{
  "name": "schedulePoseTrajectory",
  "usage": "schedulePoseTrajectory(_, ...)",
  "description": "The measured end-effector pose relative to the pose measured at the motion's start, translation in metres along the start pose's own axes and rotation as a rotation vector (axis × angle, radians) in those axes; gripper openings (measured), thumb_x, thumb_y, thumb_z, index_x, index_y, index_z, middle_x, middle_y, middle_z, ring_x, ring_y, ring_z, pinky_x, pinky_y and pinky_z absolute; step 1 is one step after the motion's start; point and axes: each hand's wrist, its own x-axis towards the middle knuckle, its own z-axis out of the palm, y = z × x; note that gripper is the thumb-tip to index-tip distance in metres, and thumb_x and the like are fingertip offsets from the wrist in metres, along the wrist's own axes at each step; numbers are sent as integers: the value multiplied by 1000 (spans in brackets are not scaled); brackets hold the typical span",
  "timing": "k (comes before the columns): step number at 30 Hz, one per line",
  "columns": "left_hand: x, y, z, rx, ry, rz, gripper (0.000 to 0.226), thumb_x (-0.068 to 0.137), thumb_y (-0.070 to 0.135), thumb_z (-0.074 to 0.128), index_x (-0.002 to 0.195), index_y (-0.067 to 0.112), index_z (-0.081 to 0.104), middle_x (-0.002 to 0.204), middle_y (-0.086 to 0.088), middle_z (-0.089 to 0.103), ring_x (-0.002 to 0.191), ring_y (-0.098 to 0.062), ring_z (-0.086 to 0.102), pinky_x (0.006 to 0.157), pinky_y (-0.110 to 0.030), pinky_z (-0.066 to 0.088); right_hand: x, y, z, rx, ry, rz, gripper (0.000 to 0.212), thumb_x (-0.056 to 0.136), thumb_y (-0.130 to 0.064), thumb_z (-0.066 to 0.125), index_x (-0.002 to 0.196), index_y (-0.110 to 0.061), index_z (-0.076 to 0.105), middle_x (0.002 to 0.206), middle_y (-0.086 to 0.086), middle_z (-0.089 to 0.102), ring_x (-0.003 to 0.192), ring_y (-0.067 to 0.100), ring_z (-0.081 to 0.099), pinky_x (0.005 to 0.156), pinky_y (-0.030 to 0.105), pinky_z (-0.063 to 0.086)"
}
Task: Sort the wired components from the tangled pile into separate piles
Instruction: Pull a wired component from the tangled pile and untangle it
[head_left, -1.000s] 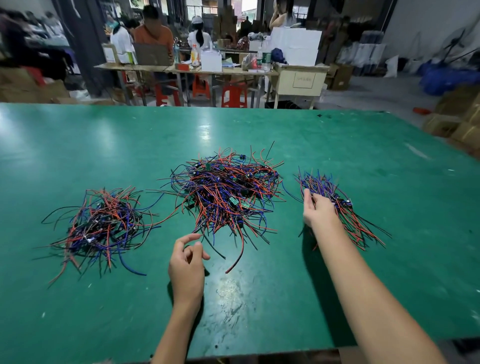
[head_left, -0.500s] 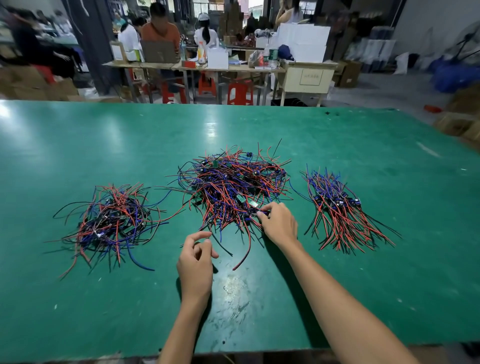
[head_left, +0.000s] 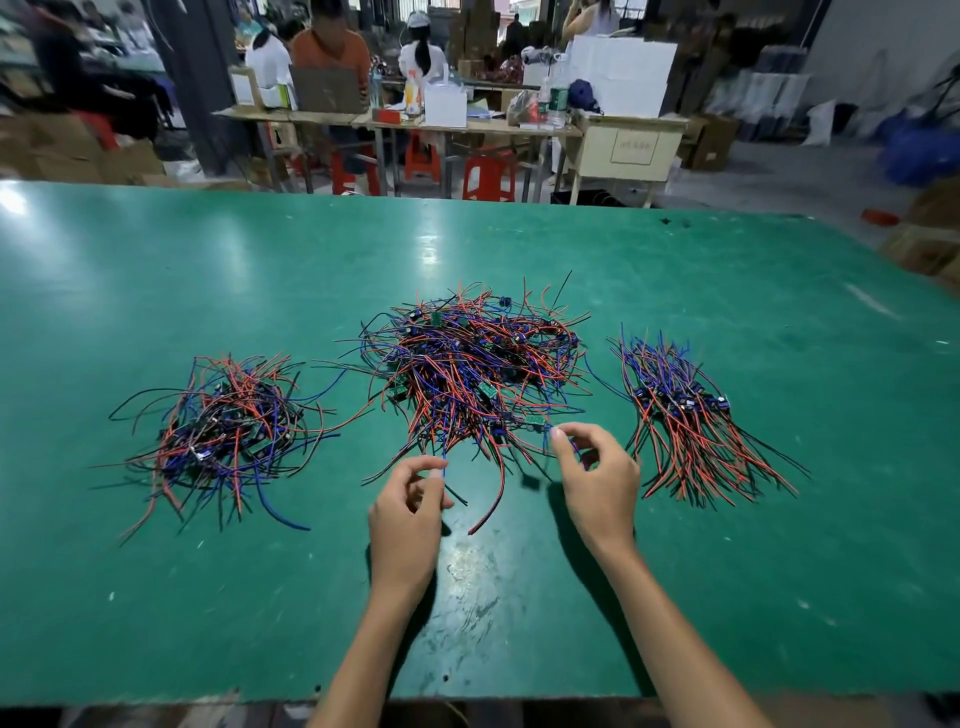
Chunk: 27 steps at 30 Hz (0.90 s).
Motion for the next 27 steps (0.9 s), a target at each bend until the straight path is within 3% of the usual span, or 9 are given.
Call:
schedulePoseTrajectory(3,-4,11,8,1,-173,21,20,95,39,58,93,30,76,71,4,72,70,-13,70,64,-30,56,-20,-4,-3,143,-18,-53,4,93,-29,74,89,-31,73,82,-14,70,72,10,63,63,17,47)
schedulePoseTrajectory(6,-9,22,25,-106,-308,-3,29,102,32,56,92,21,80,75,6,74,60,-1,58,55,-12,45,-34,-6,-3,159,-79,-147,4,91,-29,76,89,-31,73,82,-14,70,64,9,59,60,15,44)
schedulePoseTrajectory(9,-15,26,35,-299,-304,-74,28,100,29,57,93,16,79,74,7,70,59,-3,50,53,-11,42,-40,-8,-4,97,-176,-289,9,88,-29,79,92,-32,72,86,-17,71,67,9,62,60,14,42)
schedulePoseTrajectory(15,-10,17,19,-446,-390,-155,24,92,30,64,110,23,78,95,-1,74,68,-7,53,61,-15,45,-39,-7,-9,47,-287,-243,46,88,-52,68,132,-45,54,85,-13,68,61,15,60,57,21,45)
schedulePoseTrajectory(17,-10,17,16,-455,-404,-158,25,92,28,64,111,17,76,99,-6,74,67,-6,53,64,-17,45,-37,-9,-8,28,-387,-273,36,90,-50,67,125,-51,60,91,-18,69,67,11,62,62,22,47)
schedulePoseTrajectory(19,-11,18,16,-458,-407,-132,26,94,25,62,113,11,73,92,-2,74,66,-3,55,64,-16,46,-39,-8,-7,-7,-423,-329,22,91,-46,67,113,-45,66,101,-24,70,79,6,65,69,17,48)
schedulePoseTrajectory(24,-13,15,19,-414,-333,-101,10,96,17,63,98,12,71,70,12,64,62,-4,48,60,-14,43,-45,-6,-7,-117,-297,-381,9,91,-41,71,95,-32,70,88,-19,62,83,2,61,73,13,43)
schedulePoseTrajectory(27,-13,16,18,-445,-349,-103,29,91,24,65,108,1,69,80,6,71,65,-6,51,65,-14,46,-47,-7,-8,-149,-258,-398,6,92,-37,72,91,-31,70,89,-18,59,86,-3,58,73,11,42)
